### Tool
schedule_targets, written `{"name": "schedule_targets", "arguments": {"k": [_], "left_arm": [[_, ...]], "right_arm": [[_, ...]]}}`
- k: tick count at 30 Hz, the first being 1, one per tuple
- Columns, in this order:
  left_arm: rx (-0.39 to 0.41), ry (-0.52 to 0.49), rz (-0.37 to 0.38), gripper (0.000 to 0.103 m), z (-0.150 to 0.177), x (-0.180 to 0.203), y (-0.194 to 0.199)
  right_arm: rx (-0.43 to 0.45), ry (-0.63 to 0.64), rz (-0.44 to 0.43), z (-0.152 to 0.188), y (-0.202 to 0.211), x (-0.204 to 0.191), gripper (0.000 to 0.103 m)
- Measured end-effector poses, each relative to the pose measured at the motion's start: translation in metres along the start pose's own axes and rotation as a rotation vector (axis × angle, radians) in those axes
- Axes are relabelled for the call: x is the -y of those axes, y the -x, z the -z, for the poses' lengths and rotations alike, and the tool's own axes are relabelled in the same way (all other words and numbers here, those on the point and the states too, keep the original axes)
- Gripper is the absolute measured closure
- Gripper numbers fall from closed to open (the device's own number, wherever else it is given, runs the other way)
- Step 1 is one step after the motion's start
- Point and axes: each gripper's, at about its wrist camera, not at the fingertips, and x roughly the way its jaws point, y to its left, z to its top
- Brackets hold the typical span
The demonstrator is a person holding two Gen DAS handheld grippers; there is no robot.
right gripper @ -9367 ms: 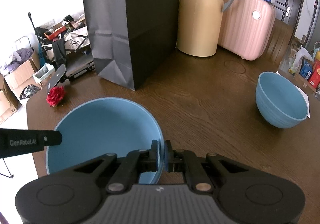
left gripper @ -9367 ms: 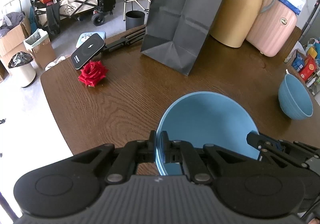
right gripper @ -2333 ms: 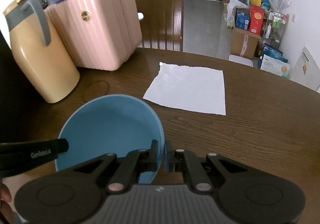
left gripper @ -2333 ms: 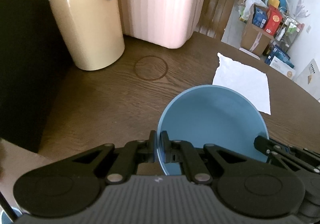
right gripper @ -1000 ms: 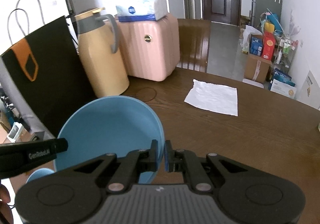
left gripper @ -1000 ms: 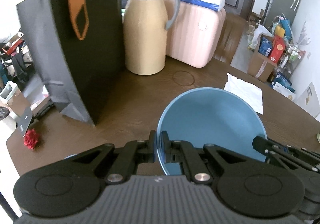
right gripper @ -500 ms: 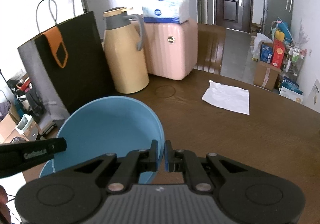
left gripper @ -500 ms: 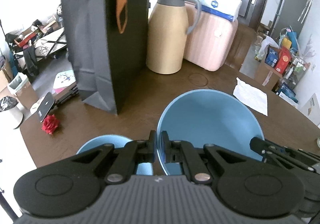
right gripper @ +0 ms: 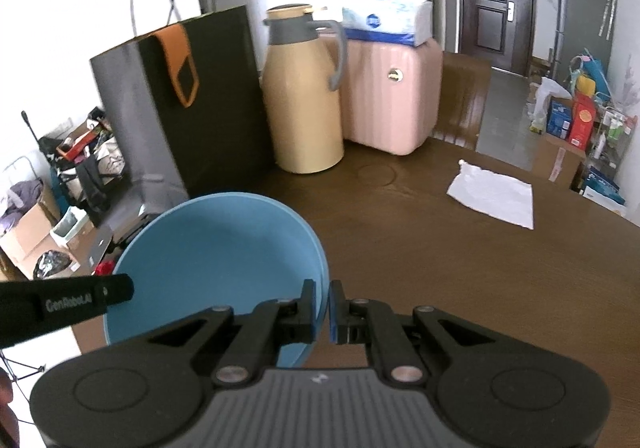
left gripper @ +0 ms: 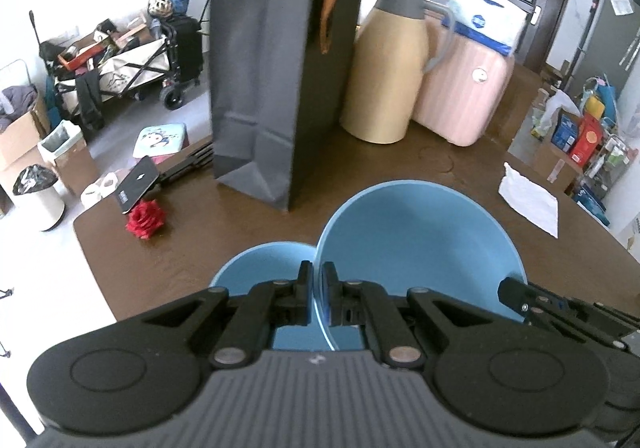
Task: Organize plates and bowls
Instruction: 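Lower the small bowl toward the stacked bowls with both grippers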
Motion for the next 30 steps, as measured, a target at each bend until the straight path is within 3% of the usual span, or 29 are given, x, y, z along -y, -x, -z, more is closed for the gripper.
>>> {"name": "schedule_targets", "arguments": {"k": [15, 30], "left_arm": [[0.011, 0.051, -0.039, 0.098, 0.007, -0.060, -0.007], [-0.014, 0.043, -0.045, 0.098, 0.020, -0.077, -0.034]], "right_arm": [[-0.031, 0.048, -0.041, 0.018, -0.020, -0.057, 0.096], [-0.074, 0.063, -0.025, 0.031, -0.045, -0.075, 0.096]]}}
